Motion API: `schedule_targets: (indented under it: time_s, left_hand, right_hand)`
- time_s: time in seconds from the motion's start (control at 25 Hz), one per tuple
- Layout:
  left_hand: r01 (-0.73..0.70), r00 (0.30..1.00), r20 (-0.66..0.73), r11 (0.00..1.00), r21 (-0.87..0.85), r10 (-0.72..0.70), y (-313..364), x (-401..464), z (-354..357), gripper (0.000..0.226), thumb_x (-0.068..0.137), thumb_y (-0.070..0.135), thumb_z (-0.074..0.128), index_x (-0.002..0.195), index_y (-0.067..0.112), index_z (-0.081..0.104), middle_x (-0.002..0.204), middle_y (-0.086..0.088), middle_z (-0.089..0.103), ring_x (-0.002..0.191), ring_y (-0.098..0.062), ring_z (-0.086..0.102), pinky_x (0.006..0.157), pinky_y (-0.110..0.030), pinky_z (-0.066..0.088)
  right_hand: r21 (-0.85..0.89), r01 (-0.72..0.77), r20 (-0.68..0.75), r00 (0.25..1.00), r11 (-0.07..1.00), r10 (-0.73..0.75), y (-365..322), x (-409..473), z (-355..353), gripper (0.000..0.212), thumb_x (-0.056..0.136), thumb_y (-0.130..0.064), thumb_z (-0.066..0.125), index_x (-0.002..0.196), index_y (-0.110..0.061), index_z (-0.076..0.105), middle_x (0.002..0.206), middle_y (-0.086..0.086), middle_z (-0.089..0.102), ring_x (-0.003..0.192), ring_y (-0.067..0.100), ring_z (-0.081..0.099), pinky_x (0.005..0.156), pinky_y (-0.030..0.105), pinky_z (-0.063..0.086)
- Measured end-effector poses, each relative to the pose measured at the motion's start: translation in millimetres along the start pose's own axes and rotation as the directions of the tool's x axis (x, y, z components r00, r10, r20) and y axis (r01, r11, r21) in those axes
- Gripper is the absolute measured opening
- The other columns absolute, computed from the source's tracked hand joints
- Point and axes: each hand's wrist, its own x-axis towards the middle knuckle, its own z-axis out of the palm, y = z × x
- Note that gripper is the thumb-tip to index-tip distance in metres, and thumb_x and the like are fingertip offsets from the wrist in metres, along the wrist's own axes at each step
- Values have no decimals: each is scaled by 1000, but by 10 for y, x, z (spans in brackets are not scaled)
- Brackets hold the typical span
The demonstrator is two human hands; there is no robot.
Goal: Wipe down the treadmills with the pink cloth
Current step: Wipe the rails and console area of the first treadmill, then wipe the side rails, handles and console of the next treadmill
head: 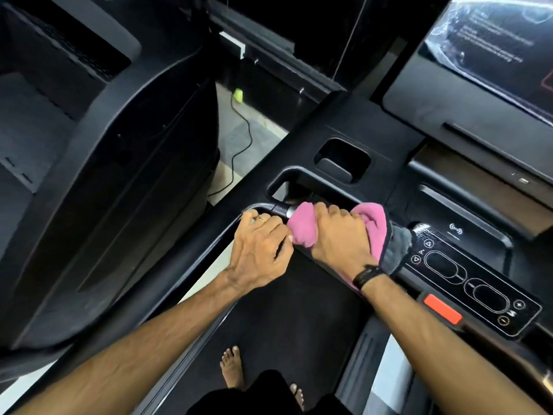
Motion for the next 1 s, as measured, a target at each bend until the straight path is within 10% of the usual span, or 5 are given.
schedule_targets:
  time_s: [0.16,0.32,0.48,0.76,1.0]
  left_hand:
    - [-12,1000,8,1000,-22,13,79,82,10,17,85,16,58,70,11,64,68,0,58,61,-21,49,76,-39,39]
    - [-18,1000,10,999,-32,19,191,-24,-9,16,83,14,60,68,11,64,68,0,59,62,-21,49,77,-36,37]
    - [-40,996,75,998,-50,44,350,-37,5,17,86,16,57,70,13,64,69,1,61,62,-21,50,75,-36,34]
    - [-203,978,7,954,-223,210,1183,38,67,13,82,12,56,69,11,57,66,-1,53,61,-22,44,70,-36,31]
    - [-374,900,56,831,-412,433,2312,-169,318,13,84,14,58,71,11,60,69,0,57,64,-24,48,71,-41,35]
  right_hand:
    - [434,-195,544,835,880,-84,409,274,-300,68,45,-72,81,92,-25,64,89,-4,70,85,20,66,80,37,53]
    - [222,-96,157,986,970,62,225,20,-91,61,64,-63,76,101,-19,56,87,-3,65,80,23,64,72,37,49]
    - [-3,-22,-246,969,1000,20,82,-406,130,74,65,-26,75,133,-9,50,101,10,59,88,31,59,78,43,46]
    - [327,-58,-321,932,943,169,463,-1371,-127,85,52,-5,74,135,-12,58,115,8,67,102,31,66,85,39,52]
    - [392,-405,-210,835,826,508,1044,-2784,-101,90,57,-5,68,145,-14,49,124,8,63,108,34,62,86,40,50]
